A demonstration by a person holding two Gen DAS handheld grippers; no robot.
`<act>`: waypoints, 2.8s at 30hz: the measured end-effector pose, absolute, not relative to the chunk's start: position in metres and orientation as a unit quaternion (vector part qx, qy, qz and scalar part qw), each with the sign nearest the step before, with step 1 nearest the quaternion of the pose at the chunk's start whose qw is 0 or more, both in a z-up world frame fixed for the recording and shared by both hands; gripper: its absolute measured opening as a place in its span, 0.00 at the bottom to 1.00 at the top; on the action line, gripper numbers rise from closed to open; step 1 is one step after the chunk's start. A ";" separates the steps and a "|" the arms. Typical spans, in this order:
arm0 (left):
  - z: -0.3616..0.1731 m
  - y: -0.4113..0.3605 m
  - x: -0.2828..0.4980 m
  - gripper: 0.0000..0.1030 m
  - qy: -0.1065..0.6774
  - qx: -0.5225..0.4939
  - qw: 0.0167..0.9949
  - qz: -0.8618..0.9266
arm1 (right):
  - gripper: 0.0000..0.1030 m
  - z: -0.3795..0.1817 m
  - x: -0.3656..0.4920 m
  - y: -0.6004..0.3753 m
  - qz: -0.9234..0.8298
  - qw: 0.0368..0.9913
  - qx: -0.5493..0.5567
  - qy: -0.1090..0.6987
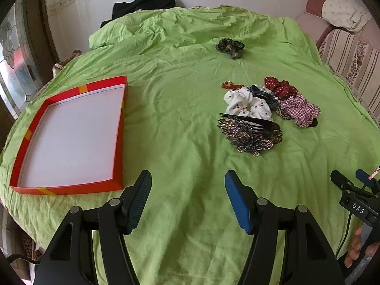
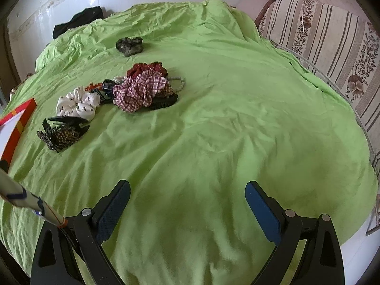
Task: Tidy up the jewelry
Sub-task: 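Move both tools toward the pile of hair accessories, then grasp the jeweled butterfly clip with left tool while right tool grasps plaid scrunchie, then carry both items to the red-rimmed tray and open both tools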
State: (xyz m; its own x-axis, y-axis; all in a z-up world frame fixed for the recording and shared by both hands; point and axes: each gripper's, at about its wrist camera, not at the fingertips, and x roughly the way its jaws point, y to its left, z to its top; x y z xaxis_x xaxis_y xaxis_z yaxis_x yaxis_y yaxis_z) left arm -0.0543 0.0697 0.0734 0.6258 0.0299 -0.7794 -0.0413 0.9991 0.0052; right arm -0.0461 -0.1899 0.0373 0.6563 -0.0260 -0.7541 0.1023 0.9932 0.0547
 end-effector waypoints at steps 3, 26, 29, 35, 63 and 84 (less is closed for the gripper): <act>0.075 0.066 -0.043 0.61 0.437 -0.018 0.900 -0.003 | 0.97 0.048 -0.045 -0.192 -0.027 0.923 0.051 0.380; 0.035 0.034 0.054 0.46 0.473 -0.129 0.858 -0.156 | 0.70 0.063 0.067 -0.192 0.098 0.909 0.126 0.384; 0.035 0.031 0.055 0.45 0.471 -0.130 0.857 -0.163 | 0.70 0.057 0.078 -0.183 0.102 0.909 0.114 0.388; 0.035 0.029 0.057 0.38 0.469 -0.130 0.857 -0.168 | 0.22 0.045 0.088 -0.167 0.115 0.899 0.082 0.415; 0.149 0.139 -0.047 0.02 0.352 -0.146 0.920 -0.093 | 0.10 0.153 -0.008 -0.127 0.197 0.919 0.062 0.337; 0.131 0.325 0.021 0.02 0.309 -0.212 0.923 0.087 | 0.10 0.146 0.031 0.106 0.325 0.863 -0.053 0.382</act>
State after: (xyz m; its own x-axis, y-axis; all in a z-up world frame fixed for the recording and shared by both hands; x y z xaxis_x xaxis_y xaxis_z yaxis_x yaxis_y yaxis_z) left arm 0.0208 0.3252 0.1310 0.7946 0.0292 -0.6065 -0.2907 0.8952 -0.3378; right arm 0.0311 0.1060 0.1462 0.4964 0.5202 -0.6949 -0.6017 0.7832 0.1565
